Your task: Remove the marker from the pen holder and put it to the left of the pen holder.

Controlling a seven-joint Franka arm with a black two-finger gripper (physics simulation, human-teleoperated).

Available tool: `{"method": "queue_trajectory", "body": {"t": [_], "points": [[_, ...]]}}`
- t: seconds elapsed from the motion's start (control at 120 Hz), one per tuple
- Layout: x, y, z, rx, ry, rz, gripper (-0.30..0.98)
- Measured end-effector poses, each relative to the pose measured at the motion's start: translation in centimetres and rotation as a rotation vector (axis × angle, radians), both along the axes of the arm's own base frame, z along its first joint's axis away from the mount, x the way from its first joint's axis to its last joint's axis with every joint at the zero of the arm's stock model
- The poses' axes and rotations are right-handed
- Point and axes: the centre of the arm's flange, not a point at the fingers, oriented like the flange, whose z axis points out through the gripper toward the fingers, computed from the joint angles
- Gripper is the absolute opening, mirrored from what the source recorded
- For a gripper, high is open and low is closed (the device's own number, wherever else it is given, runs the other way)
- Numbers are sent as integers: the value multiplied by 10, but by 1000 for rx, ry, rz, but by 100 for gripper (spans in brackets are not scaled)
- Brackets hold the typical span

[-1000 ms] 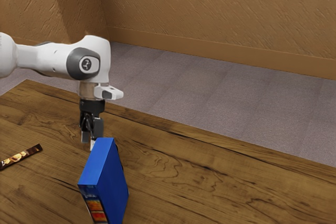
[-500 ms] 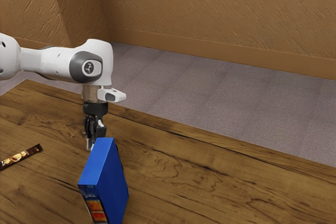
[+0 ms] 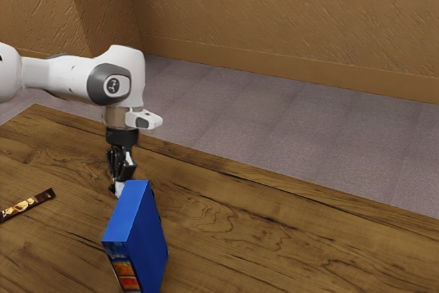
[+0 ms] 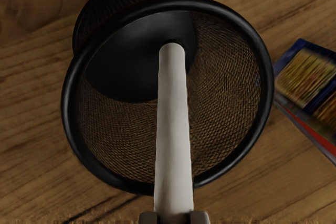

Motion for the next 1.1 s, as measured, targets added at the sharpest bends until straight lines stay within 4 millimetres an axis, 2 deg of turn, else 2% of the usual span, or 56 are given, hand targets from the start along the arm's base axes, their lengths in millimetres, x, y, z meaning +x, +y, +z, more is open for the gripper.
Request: {"method": "queue_trajectory", "body": {"t": [0.358, 0.492, 0.65, 0.75, 0.792, 0.875, 0.917, 1.05, 1.1], "points": [[-25, -5, 84, 150, -56, 25, -10], [-34, -4, 98, 172, -38, 30, -10], [-36, 10, 95, 159, -2, 45, -10], [-33, 23, 75, 128, 45, 51, -10], [-32, 41, 65, 114, 65, 78, -10], [-41, 104, 46, 83, 105, 185, -10], [-43, 120, 34, 68, 124, 206, -10], [-39, 115, 17, 58, 143, 172, -10], [-38, 115, 11, 50, 151, 168, -2]]}}
